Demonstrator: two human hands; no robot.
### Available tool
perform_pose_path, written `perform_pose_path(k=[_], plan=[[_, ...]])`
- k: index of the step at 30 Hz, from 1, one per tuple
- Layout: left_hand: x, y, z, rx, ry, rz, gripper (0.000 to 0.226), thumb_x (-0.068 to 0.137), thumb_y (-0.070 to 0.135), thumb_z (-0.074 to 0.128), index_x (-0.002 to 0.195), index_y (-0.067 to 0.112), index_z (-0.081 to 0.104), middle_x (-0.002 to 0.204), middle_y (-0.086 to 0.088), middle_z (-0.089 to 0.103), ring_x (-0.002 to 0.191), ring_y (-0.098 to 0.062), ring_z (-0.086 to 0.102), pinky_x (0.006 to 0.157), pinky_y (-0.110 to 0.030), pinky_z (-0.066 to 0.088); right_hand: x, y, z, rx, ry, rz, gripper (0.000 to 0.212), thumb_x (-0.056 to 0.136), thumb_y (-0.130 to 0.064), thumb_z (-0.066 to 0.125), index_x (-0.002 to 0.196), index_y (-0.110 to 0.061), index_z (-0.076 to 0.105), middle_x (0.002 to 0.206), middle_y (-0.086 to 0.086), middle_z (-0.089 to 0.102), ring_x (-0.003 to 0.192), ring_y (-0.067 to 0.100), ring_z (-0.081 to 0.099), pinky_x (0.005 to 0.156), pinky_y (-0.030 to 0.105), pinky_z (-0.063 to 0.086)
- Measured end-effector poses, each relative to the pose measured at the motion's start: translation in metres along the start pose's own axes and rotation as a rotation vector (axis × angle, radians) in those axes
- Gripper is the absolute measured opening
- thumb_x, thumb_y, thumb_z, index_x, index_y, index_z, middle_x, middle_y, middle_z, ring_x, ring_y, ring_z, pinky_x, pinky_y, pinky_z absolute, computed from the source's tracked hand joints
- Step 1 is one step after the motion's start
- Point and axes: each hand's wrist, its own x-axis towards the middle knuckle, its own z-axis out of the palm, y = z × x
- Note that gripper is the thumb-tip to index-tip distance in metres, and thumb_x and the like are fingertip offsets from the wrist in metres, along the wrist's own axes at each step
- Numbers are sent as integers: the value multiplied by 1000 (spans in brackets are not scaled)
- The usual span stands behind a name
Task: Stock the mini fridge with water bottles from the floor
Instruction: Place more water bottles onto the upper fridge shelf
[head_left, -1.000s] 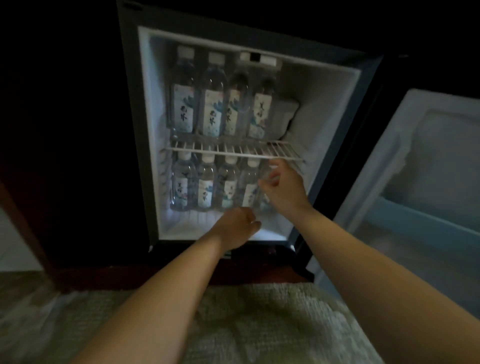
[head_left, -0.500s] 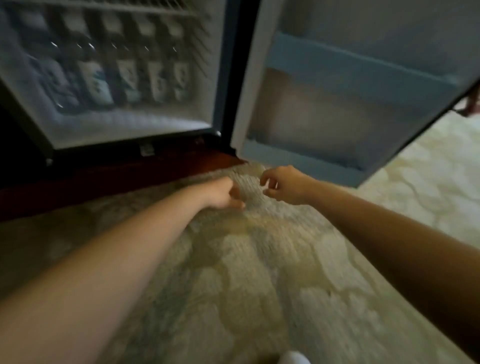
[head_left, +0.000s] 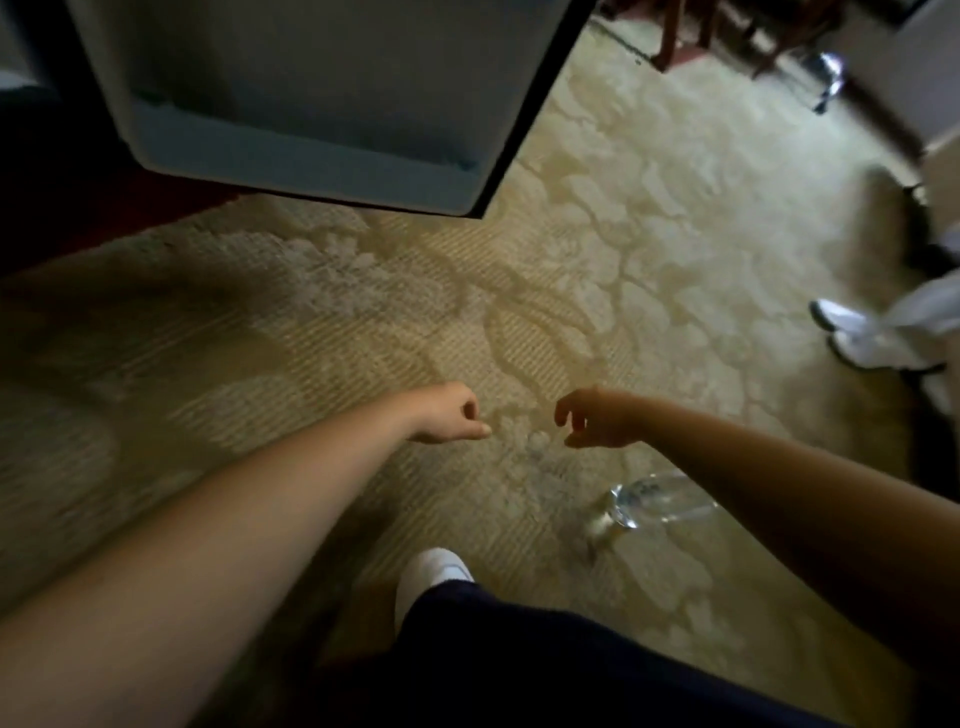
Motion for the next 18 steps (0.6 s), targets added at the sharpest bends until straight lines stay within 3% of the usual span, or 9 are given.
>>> perform_pose_path(k=[6, 11, 15, 18], plan=[[12, 46, 34, 29, -133, 80, 47, 93, 42, 50, 116, 3, 60, 118, -15, 63, 108, -28, 59, 91, -35, 46, -13, 52, 47, -56, -60, 182, 61, 85, -28, 66, 139, -16, 41, 144, 10, 40, 129, 29, 45, 104, 38, 41], [10, 58, 36, 23, -132, 110, 47, 93, 44, 49, 117, 6, 59, 118, -13, 62, 107, -28, 59, 90, -37, 47, -26, 78, 64, -258, -170, 313, 90, 76, -36, 73, 148, -23, 22, 157, 9, 18, 139, 37, 31, 108, 55, 36], [10, 48, 14, 14, -47, 74, 45, 93, 41, 49, 118, 5, 58, 116, -12, 63, 100, -24, 59, 86, -34, 47, -29, 92, 65, -418, -278, 343, 105, 70, -50, 74, 151, -24, 12, 156, 9, 25, 137, 33, 37, 107, 47, 41], [9, 38, 4, 118, -28, 16, 44, 93, 41, 51, 116, 4, 57, 114, -13, 63, 97, -25, 59, 81, -32, 45, -29, 88, 65, -393, -305, 324, 96, 76, -41, 72, 151, -20, 16, 151, 10, 36, 135, 28, 41, 109, 39, 39]])
